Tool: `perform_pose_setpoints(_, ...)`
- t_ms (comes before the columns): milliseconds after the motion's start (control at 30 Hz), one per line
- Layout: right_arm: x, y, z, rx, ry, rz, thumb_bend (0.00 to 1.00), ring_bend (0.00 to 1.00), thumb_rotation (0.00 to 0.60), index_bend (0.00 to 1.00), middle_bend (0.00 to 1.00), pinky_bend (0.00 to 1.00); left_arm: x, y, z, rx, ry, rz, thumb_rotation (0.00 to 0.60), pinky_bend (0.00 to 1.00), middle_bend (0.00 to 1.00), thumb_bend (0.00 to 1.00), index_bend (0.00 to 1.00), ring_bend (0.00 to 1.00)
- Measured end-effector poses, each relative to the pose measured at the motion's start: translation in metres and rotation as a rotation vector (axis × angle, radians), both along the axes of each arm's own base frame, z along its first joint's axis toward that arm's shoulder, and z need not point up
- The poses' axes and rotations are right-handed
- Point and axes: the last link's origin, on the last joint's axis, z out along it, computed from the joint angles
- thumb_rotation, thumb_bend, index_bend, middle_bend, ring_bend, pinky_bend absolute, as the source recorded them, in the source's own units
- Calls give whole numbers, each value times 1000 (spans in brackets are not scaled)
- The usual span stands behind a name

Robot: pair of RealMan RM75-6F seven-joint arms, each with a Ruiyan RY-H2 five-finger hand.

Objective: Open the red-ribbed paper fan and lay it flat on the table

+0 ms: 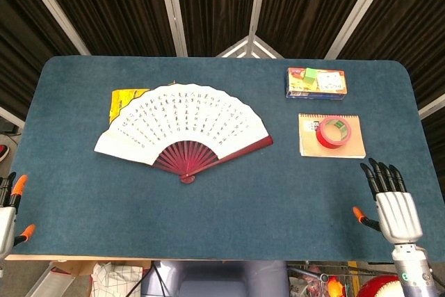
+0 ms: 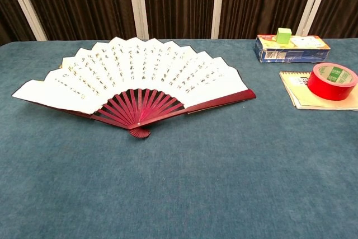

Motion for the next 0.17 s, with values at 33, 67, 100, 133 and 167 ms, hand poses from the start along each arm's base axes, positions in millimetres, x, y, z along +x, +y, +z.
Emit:
perform_pose_setpoints(33, -1, 1, 1, -5, 14, -2, 237, 41, 600, 65, 53, 65, 1, -1, 1, 10, -12, -9, 600, 0, 0, 85, 76, 0)
perform_pose_setpoints(67, -2, 2, 2, -9, 21, -4, 237, 41, 600, 65, 53, 65, 2, -2, 4, 27, -28, -26, 600, 0, 0, 85, 76, 0)
perform_pose_setpoints(100, -3, 3, 3, -14, 27, -9, 237, 41, 600, 65, 53, 65, 3, -3, 5, 40, -39, -41, 600, 0, 0, 85, 75, 0)
perform_pose_setpoints(133, -4, 4, 4, -22, 29, -19, 238, 41, 600, 65, 53, 65, 4, -4, 7, 51, -47, -58, 600, 0, 0, 85, 75, 0)
perform_pose_setpoints(167, -5, 4, 5, -28, 27, -27, 238, 41, 600, 65, 53, 65, 4, -5, 9, 60, -52, -84, 600, 0, 0, 85, 75, 0)
